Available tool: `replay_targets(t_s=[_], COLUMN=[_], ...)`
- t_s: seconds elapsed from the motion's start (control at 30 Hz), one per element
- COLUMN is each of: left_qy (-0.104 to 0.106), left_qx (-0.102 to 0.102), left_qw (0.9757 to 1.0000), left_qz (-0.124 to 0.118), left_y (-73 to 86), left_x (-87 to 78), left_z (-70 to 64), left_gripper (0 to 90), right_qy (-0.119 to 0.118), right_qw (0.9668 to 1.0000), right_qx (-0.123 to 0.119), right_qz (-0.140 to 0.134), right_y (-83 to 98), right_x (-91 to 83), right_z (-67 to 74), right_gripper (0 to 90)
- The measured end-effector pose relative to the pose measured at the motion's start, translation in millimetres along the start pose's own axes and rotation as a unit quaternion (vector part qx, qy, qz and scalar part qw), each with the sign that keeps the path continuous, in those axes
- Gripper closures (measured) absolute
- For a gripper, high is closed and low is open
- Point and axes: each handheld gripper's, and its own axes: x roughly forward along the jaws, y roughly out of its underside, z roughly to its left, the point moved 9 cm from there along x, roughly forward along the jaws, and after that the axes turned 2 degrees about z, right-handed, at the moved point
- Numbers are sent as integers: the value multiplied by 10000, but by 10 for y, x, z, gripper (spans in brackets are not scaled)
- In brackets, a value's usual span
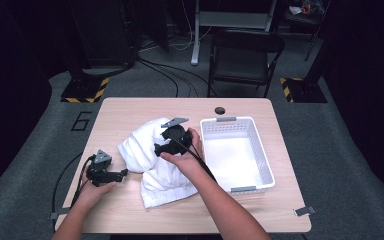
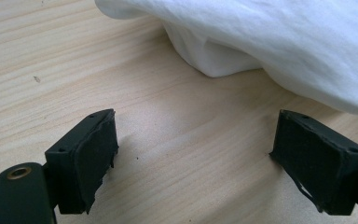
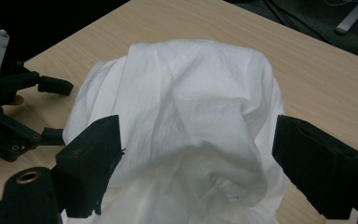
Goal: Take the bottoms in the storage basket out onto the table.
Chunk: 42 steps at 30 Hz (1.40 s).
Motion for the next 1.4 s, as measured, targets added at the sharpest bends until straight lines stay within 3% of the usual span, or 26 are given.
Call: replay_targets(t_s=[0.23, 0.47, 0.5, 0.57, 0.6, 0.63, 0.67, 0.7, 0.93, 1.4], left_qy=[2, 0, 0, 0, 0, 1, -1, 0, 1, -2], left_qx=[1, 2, 1, 0, -2, -2, -10, 0, -4, -2], left_qw=[10000, 10000, 10000, 10000, 10000, 10000, 10000, 10000, 10000, 10000], left_qz=[-1, 1, 0, -2, -3, -3, -9, -2, -5, -2], left_y=[0, 0, 0, 0, 0, 0, -1, 0, -1, 0], left_x=[0, 0, 0, 0, 0, 0, 1, 0, 1, 0], left_z=[0, 0, 0, 0, 0, 0, -1, 0, -1, -1], left_gripper=[134, 134, 134, 134, 134, 134, 134, 134, 134, 134], right_qy=[-131, -80, -74, -112, -96, -79, -73, -59, 87, 280], right_qw=[9999, 9999, 9999, 9999, 9999, 9999, 9998, 9999, 9997, 9987], right_qx=[-9, 45, -47, 58, -47, 55, -43, 55, -29, 232], right_qz=[-85, -95, -111, -112, -135, -130, -153, -145, -239, -370], right_y=[-74, -72, -70, -68, -65, -62, -57, -53, -4, 236], right_x=[-156, -286, -301, -333, -349, -367, -380, -397, -467, -672], right_z=[-55, -159, -189, -201, -232, -237, -270, -281, -496, -873], right_gripper=[188, 210, 214, 229, 232, 233, 234, 235, 257, 289])
